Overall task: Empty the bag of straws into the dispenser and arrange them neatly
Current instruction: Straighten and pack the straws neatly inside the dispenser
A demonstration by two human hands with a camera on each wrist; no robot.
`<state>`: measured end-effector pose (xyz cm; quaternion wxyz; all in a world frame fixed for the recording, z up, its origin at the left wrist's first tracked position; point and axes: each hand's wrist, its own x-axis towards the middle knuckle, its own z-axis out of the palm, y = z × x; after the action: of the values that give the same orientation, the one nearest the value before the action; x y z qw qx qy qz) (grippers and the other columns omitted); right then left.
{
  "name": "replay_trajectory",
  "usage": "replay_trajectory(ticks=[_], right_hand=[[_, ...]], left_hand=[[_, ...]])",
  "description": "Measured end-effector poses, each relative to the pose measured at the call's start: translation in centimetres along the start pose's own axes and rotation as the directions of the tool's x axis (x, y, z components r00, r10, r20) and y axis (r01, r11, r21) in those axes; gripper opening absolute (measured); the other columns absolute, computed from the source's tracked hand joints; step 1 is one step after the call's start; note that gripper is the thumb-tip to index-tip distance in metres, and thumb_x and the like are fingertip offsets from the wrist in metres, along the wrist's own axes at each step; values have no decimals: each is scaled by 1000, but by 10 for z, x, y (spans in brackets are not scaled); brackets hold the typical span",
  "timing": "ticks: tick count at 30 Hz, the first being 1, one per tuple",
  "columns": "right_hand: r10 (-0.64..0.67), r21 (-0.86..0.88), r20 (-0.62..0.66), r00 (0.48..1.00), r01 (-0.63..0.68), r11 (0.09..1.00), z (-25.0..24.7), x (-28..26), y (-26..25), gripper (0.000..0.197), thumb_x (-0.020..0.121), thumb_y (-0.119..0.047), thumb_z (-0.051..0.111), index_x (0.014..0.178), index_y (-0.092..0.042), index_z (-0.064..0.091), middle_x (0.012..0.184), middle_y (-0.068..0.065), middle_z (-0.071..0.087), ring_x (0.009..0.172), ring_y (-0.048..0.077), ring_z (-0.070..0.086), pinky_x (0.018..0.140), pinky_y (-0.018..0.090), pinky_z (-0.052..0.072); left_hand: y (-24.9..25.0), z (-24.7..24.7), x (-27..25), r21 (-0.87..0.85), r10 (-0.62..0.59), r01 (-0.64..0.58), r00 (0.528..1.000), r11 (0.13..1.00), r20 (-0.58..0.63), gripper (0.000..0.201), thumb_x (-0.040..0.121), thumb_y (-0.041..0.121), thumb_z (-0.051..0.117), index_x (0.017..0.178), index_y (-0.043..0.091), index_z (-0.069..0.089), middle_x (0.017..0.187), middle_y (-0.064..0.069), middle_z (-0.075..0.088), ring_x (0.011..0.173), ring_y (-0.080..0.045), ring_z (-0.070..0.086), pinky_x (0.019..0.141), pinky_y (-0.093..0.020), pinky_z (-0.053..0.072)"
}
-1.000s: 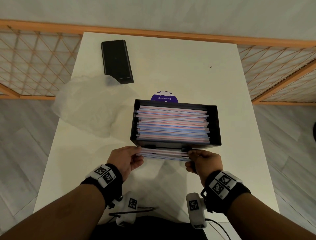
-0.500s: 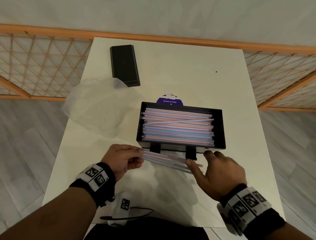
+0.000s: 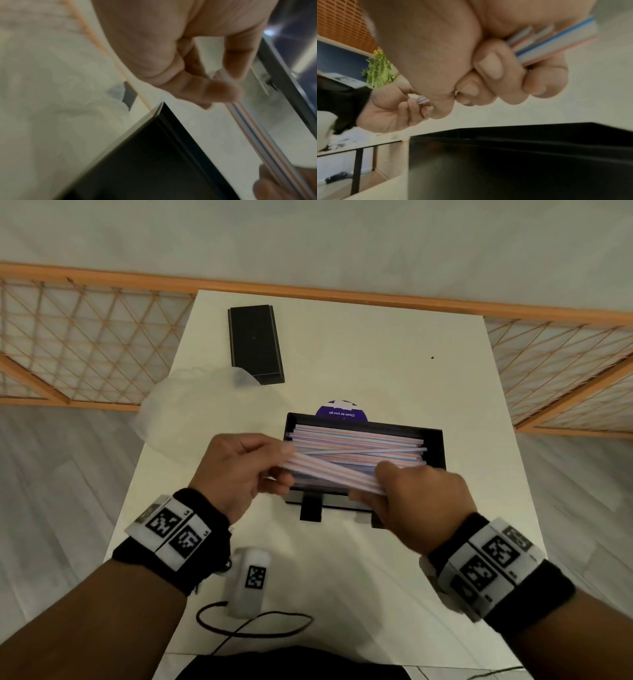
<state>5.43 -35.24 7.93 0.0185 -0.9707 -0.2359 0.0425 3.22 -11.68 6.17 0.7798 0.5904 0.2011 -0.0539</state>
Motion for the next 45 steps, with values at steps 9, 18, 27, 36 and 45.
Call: replay_trajectory(ticks=[9, 18, 27, 36, 45], right_hand=[[-4, -36, 159, 987, 10, 999, 22, 17, 9, 93, 76, -91, 11, 113, -20, 58, 117, 2, 60, 111, 30, 53, 97, 47, 41], [-49, 65, 271, 961, 32, 997, 34, 3, -12, 105, 81, -85, 0, 148, -16, 41, 154, 7, 42, 146, 32, 31, 118, 60, 16], [376, 373, -185, 908, -289, 882, 39, -6, 41, 58, 90, -47, 53, 132, -8, 54, 131, 17, 57, 119, 39, 53, 101, 49, 43], [623, 554, 104, 776, -565, 611, 30, 8, 59, 35, 102, -21, 46, 74, -2, 56, 68, 10, 56, 74, 36, 52, 65, 35, 32], [403, 381, -232, 885, -299, 875, -55, 31, 32, 44, 91, -12, 48, 50, -13, 30, 46, 0, 26, 48, 32, 29, 52, 35, 17]], left_hand=[[-23, 25, 31, 680, 355, -177, 926, 712, -131, 55, 100, 48, 35, 145, 19, 46, 147, -3, 42, 129, -15, 46, 107, -24, 35], [-44, 29, 41, 710, 220, -188, 974, 679, 47, 47, 109, 35, 27, 155, 28, 33, 162, 2, 32, 152, -12, 21, 121, -23, 13], [-39, 31, 33, 651, 108, -57, 993, 757, -38, 53, 107, 45, 24, 158, 31, 20, 138, 19, 36, 125, -2, 38, 107, -18, 23], [-41, 26, 43, 479, 37, 49, 985, 877, -169, 65, 76, 77, 21, 101, 36, 64, 108, 0, 70, 106, -26, 65, 101, -54, 49], [-10, 21, 51, -119, -368, 364, 930, 924, -9, 88, 92, 79, 18, 127, 16, 68, 119, -13, 73, 112, -32, 70, 106, -48, 48]])
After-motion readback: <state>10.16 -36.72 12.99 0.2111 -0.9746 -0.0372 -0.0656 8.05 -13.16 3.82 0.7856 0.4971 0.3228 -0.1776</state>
